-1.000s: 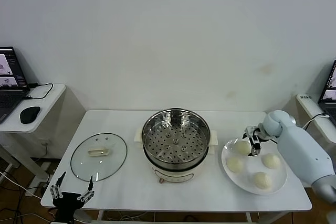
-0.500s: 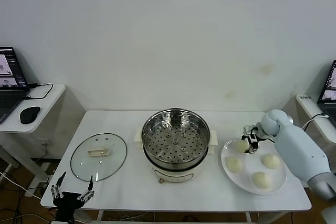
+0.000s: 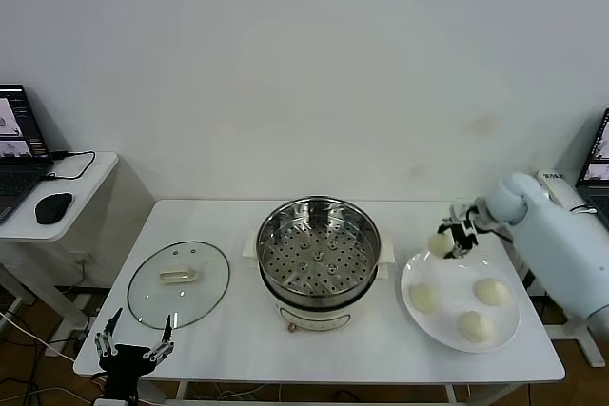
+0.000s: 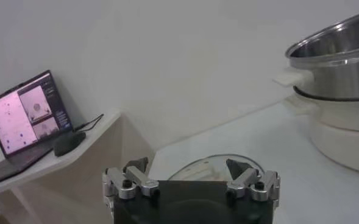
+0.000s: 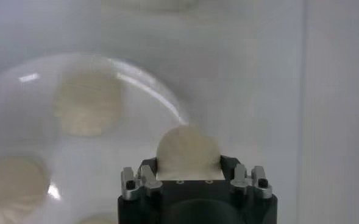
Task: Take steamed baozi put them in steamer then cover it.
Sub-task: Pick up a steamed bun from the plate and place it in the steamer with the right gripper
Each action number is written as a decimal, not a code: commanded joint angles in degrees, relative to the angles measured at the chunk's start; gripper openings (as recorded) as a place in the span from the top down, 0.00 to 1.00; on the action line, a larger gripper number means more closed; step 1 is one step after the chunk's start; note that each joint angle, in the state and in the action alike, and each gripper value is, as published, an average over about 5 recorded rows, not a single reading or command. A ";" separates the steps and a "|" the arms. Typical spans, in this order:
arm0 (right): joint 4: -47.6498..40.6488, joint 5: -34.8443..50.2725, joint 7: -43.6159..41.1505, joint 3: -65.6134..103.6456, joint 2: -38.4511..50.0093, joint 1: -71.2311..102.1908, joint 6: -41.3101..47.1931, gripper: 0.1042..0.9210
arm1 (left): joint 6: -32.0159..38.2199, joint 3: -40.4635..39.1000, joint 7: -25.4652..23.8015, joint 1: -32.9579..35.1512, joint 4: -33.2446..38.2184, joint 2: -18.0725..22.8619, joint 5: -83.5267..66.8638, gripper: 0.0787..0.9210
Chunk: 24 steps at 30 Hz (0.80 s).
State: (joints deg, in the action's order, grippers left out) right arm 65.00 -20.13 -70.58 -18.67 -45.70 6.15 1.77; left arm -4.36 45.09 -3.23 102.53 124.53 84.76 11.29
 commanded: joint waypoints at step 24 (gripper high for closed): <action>-12.77 5.84 -12.52 -23.16 -34.44 -29.55 -45.57 0.34 | -1.94 3.93 2.64 -0.76 -2.26 -0.60 -0.99 0.12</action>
State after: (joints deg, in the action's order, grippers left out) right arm 47.80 -7.18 -81.74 -37.07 -73.74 -23.06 -28.51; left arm -5.87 48.48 -0.70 101.95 122.93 84.09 10.99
